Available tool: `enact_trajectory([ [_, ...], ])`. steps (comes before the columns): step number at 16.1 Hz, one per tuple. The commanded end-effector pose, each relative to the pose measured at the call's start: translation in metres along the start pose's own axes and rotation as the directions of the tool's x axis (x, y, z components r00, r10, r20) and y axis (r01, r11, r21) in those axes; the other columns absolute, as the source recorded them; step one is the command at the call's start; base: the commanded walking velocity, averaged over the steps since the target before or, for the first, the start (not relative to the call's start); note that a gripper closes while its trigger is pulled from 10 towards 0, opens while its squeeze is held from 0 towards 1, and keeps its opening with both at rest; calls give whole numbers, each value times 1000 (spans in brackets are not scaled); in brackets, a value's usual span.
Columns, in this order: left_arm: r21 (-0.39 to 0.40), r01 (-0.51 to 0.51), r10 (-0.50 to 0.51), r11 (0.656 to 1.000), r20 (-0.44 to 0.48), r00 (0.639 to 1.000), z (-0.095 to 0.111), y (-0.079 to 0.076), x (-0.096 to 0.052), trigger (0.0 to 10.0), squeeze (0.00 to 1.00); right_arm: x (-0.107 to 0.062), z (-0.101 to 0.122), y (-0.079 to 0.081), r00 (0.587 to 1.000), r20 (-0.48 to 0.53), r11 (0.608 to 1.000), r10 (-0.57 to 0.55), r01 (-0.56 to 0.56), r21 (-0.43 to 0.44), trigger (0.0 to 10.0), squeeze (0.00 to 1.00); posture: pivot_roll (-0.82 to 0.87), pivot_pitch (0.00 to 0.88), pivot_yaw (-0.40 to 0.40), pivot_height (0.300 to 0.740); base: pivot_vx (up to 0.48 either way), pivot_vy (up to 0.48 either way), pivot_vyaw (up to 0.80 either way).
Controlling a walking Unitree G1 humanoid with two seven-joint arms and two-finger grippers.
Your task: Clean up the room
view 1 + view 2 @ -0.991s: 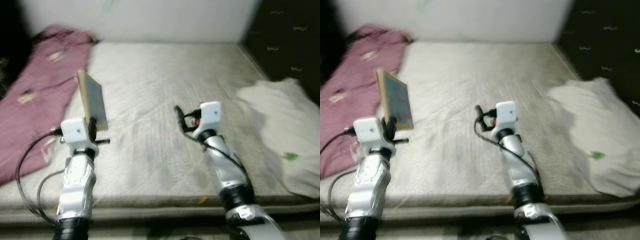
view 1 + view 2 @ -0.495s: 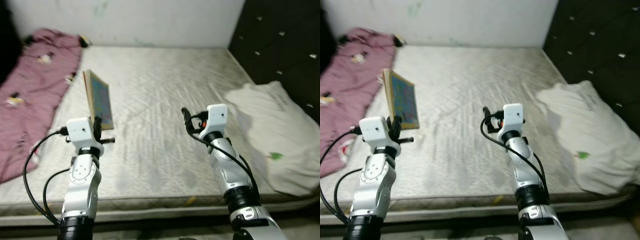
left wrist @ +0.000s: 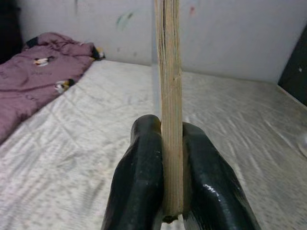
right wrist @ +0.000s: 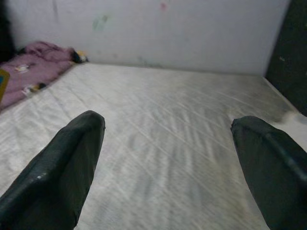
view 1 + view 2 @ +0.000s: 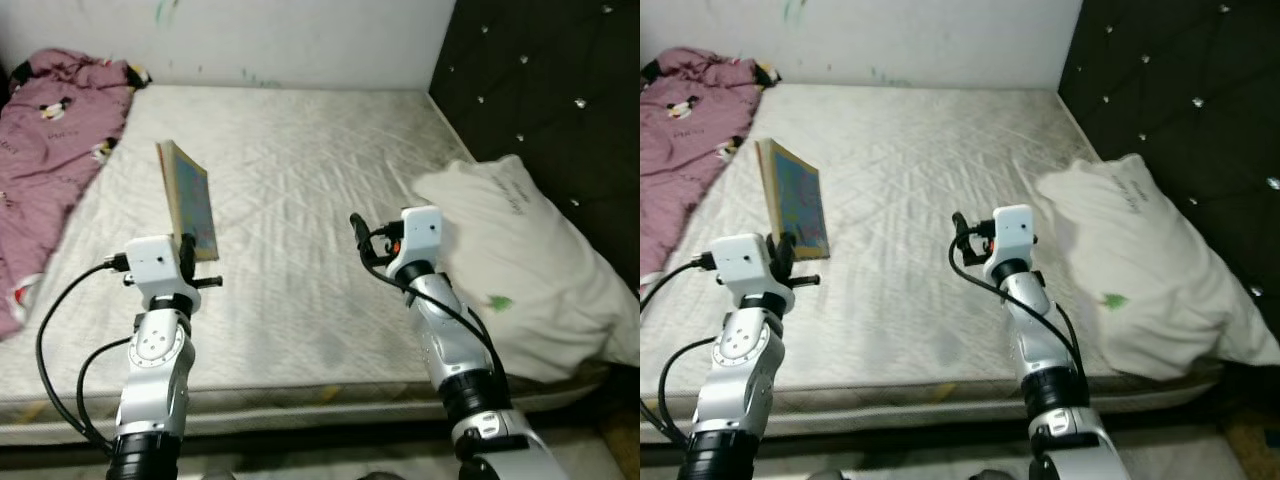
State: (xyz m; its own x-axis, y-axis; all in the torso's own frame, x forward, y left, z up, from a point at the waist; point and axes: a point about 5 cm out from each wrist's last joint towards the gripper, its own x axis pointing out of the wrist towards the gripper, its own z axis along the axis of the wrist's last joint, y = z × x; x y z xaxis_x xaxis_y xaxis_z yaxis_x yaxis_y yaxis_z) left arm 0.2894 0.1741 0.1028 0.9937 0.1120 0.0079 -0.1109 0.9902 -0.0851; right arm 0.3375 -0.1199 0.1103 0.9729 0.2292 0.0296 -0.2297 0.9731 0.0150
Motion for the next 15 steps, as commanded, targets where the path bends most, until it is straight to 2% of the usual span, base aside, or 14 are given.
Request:
enact_trajectory([
  [1, 1, 48, -48, 999, 45, 998, 10, -13, 3, 10000, 0, -1, -1, -8, 1000, -8, 1000, -28, 28, -3, 10000, 0, -6, 0, -17, 740, 0, -390, 0],
  [6, 0, 52, -52, 999, 46, 998, 10, -14, 3, 10000, 0, -1, -1, -8, 1000, -7, 1000, -27, 27, -6, 10000, 0, -5, 0, -16, 740, 0, -373, 0],
  [9, -23, 51, -50, 998, 53, 997, 11, -14, 3, 10000, 0, 0, -1, -8, 1000, -7, 1000, -27, 27, -4, 10000, 0, -5, 0, -16, 740, 0, 0, 0],
  [15, -18, 76, -74, 997, 79, 994, 14, -16, 3, 10000, 0, 1, 0, -8, 1000, -6, 1000, -28, 28, -6, 10000, 0, -7, 0, -17, 740, 0, 0, 0],
])
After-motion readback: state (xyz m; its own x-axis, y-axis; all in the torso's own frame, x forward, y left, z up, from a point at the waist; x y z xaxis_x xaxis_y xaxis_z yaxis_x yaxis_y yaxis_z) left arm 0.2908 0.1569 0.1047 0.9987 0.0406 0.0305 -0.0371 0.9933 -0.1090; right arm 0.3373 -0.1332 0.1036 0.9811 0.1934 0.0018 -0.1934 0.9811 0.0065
